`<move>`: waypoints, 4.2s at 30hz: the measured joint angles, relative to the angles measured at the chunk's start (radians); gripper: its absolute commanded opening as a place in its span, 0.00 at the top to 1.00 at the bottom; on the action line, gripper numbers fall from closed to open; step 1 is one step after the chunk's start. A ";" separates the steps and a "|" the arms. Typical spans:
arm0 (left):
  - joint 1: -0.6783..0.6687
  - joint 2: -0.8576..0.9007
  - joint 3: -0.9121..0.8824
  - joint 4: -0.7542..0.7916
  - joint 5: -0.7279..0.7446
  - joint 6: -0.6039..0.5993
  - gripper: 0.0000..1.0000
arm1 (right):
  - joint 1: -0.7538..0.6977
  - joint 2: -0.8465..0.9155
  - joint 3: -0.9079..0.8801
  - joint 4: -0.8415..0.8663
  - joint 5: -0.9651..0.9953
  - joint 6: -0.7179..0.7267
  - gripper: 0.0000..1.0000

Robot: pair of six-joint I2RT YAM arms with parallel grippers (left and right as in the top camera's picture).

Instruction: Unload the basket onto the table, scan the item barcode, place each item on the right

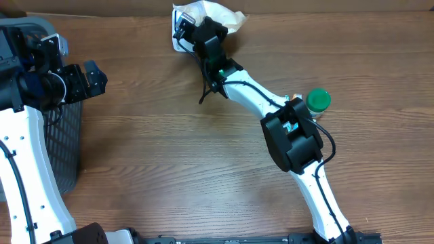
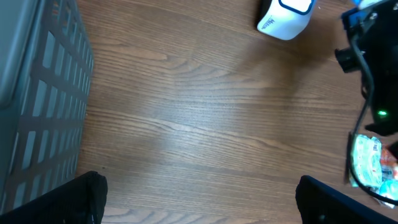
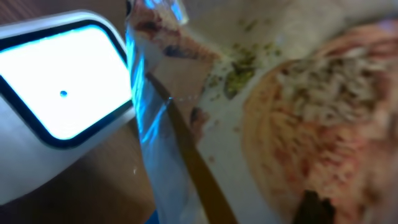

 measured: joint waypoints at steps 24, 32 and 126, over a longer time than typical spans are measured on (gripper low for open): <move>0.000 0.000 0.000 0.000 0.000 0.000 0.01 | -0.088 -0.552 0.010 -1.482 -0.246 1.209 0.96; 0.000 0.000 0.000 0.000 0.000 0.000 0.00 | -0.093 -0.496 -0.007 -1.617 -0.246 1.393 0.96; 0.000 0.000 0.000 0.000 0.000 0.000 0.01 | -0.167 -1.183 0.143 -1.617 -0.432 1.149 0.00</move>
